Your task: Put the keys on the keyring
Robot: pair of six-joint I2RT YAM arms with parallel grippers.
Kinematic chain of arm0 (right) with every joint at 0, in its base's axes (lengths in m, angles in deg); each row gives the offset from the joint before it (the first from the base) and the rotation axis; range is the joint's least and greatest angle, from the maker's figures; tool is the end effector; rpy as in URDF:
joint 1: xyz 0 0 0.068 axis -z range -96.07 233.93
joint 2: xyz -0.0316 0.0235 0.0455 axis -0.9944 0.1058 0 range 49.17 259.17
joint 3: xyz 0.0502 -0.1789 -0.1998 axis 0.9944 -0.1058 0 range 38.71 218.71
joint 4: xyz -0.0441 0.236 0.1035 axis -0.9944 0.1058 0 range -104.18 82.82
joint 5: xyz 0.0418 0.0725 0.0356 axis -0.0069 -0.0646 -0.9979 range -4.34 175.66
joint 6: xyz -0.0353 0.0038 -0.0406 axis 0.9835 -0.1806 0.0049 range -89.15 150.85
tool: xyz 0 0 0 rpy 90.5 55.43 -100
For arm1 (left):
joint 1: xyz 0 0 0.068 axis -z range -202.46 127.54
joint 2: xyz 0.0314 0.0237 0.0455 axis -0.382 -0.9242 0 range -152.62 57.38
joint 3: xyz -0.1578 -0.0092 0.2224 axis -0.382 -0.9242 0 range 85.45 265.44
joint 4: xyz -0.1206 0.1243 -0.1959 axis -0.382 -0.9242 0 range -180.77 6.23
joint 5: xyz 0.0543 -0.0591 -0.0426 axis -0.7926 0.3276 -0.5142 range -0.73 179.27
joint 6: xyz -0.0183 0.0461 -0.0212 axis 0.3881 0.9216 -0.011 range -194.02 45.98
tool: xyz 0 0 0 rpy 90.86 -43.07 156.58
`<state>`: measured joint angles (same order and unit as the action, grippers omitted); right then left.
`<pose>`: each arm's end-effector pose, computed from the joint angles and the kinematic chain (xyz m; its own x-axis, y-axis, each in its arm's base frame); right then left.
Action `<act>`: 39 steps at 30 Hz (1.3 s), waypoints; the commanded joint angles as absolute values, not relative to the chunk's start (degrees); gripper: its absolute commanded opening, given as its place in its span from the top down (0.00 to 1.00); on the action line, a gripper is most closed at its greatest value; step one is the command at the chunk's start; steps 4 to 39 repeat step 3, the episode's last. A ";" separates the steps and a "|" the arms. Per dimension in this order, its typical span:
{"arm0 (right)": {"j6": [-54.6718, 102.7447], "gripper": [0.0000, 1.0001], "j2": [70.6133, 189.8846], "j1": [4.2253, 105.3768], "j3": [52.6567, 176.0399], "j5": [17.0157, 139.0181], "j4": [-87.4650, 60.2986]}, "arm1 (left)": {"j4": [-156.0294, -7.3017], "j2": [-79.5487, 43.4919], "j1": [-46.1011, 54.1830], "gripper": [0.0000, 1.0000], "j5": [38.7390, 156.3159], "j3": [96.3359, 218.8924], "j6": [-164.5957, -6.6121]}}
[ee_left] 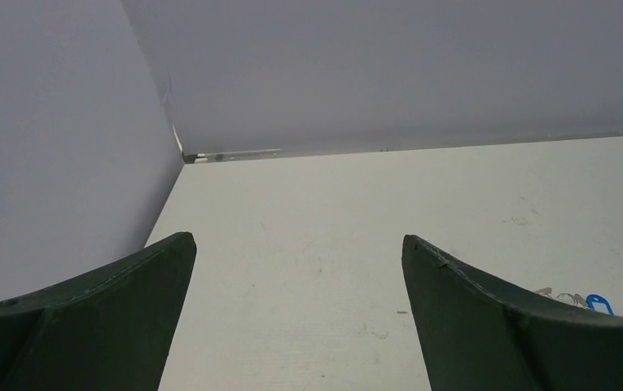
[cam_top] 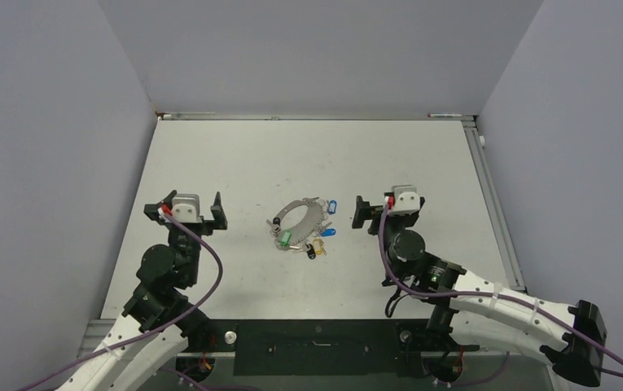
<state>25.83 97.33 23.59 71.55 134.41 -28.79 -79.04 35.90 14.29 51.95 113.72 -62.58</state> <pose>0.1190 0.1549 0.3021 -0.0238 0.0750 -0.9969 -0.1994 0.9768 0.0782 0.1016 -0.0488 0.3192 0.1568 0.0797 -0.9844 -0.0318 0.9966 0.0756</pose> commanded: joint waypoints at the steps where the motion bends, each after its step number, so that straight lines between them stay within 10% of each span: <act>1: 25.75 0.16 94.52 24.23 71.16 133.22 -32.26 | -78.85 35.73 14.28 0.04 53.45 115.42 -62.85; 39: 26.12 0.12 93.68 24.26 70.54 133.62 -32.54 | -78.93 35.71 14.28 0.04 53.64 115.50 -62.86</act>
